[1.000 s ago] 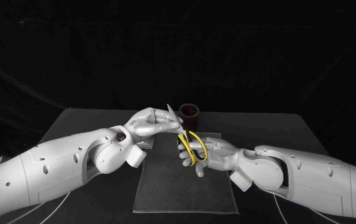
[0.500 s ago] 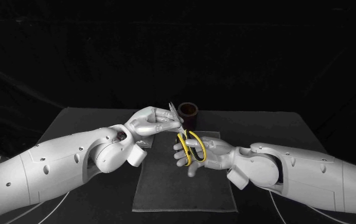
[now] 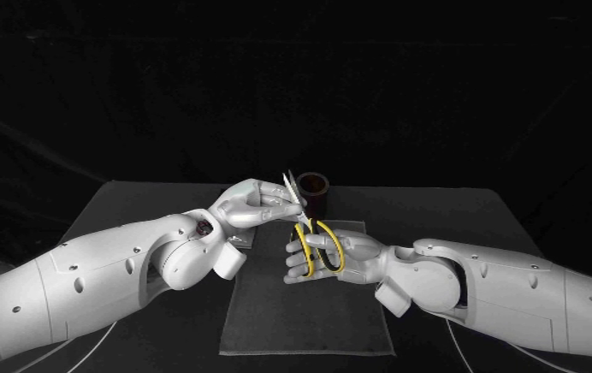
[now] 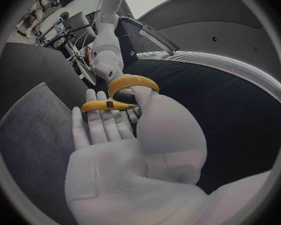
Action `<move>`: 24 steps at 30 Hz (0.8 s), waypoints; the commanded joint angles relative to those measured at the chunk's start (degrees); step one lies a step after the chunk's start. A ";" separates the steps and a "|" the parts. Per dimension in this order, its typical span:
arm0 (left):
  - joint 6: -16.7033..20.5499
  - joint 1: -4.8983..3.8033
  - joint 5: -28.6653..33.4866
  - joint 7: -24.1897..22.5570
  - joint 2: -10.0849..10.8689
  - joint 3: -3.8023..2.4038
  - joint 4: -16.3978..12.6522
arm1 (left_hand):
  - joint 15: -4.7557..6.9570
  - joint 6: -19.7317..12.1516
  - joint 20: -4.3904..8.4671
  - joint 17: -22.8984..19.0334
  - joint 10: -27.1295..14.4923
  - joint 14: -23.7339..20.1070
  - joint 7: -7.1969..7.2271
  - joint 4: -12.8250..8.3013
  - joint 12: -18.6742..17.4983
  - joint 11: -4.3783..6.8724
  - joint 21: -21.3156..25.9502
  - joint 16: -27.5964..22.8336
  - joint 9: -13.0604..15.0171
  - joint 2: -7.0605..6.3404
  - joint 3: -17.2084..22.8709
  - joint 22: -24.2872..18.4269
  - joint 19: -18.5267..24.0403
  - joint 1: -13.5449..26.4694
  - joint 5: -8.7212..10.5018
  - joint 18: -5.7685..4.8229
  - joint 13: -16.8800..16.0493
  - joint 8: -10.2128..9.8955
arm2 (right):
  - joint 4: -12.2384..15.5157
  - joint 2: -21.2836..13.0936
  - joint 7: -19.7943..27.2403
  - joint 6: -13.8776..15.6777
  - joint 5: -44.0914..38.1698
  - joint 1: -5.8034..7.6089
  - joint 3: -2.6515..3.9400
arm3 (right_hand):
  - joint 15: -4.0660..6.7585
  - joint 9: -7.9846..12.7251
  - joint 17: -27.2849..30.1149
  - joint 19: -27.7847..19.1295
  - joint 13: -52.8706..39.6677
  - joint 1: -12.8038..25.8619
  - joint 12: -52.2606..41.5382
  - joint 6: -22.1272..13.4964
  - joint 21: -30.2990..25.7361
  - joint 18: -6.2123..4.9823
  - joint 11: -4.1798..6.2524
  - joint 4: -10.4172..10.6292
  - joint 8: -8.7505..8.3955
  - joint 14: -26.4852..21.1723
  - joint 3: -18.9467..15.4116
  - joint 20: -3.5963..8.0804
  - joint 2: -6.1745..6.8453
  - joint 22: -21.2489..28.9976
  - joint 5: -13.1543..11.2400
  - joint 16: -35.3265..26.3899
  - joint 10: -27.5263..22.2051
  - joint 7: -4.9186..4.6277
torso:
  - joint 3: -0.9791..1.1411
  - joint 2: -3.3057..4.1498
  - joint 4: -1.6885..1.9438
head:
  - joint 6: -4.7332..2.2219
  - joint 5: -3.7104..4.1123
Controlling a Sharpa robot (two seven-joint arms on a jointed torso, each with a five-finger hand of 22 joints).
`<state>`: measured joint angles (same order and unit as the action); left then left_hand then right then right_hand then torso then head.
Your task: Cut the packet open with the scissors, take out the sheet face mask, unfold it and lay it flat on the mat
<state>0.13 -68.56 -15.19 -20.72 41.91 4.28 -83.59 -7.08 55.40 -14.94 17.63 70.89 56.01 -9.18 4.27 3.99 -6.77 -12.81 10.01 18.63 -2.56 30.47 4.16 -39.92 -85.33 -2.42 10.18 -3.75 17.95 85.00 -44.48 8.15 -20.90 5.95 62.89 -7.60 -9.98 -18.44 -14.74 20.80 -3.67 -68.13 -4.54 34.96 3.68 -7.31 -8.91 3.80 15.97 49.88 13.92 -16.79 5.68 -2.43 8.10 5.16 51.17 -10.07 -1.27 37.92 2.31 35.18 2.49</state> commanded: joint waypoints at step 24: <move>3.82 0.04 1.25 -1.22 -0.98 0.07 0.13 | 0.07 0.82 0.57 0.27 0.72 0.61 -0.02 -2.09 -0.33 -0.01 0.98 0.08 0.68 0.43 2.96 -0.18 1.72 0.83 -0.31 0.47 0.09 2.43 | 1.15 1.83 2.57 -0.44 1.26 0.17 0.17 | 1.74 -2.51 2.87 -10.61 -0.46 -5.97 -2.40 -13.03 -0.70 -2.15 -0.84 -5.85 11.17 11.15 -6.01 -0.17 -4.09 0.18 -0.32 4.82 8.08 -3.20 | 0.04 0.02 0.01 | -0.64 0.37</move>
<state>1.87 -68.56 -13.36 -21.04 41.41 4.30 -83.44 -6.87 55.40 -14.33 17.84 71.29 56.22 -9.19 4.58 3.99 -6.78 -12.14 9.98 19.23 -2.64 30.78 4.04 -38.47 -84.19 -2.45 10.12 -3.75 17.95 85.44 -43.27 9.15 -20.38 6.43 62.94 -7.57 -5.93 -20.70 -11.52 9.59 -4.07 -73.30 -6.18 31.98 2.78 -6.66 -8.22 -1.46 26.13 57.05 7.56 -16.96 1.87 -2.16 7.74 9.09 56.73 -8.10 -1.23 37.96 2.32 34.57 2.82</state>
